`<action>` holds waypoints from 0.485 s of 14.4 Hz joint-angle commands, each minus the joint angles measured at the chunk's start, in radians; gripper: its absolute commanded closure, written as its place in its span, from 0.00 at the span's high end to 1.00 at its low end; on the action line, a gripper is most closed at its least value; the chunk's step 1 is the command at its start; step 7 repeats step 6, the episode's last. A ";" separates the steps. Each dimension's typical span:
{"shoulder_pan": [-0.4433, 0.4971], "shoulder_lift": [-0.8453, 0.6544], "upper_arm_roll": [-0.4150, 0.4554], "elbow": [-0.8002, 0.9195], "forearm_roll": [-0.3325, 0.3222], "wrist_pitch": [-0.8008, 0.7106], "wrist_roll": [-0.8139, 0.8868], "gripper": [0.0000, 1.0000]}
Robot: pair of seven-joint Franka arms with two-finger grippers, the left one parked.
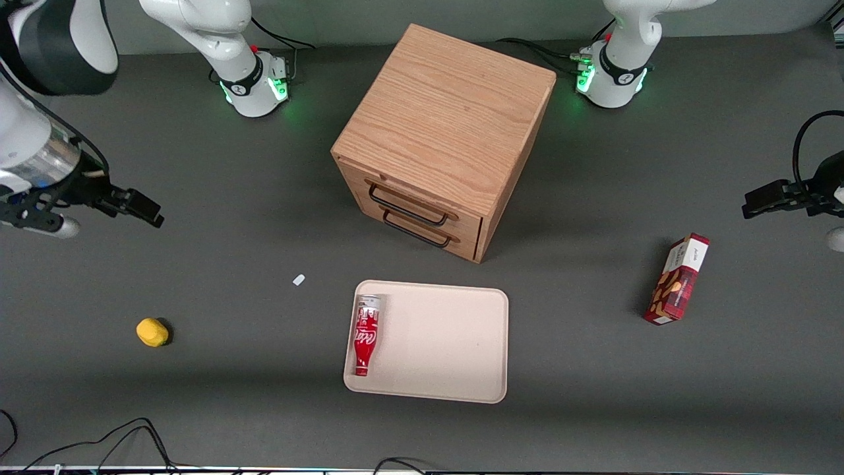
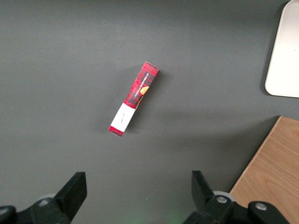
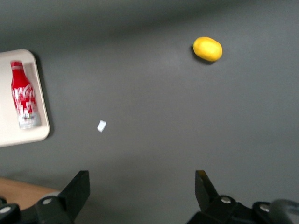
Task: Place coke bottle on tray
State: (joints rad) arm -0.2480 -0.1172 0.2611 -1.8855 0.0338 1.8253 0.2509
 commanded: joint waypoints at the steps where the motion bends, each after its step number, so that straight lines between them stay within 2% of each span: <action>1: -0.042 0.013 0.012 0.072 0.014 -0.075 -0.096 1.00; 2: -0.046 0.016 0.013 0.089 0.012 -0.098 -0.126 1.00; 5: -0.046 0.028 0.024 0.115 -0.057 -0.116 -0.160 1.00; 7: -0.046 0.030 0.026 0.117 -0.058 -0.116 -0.162 1.00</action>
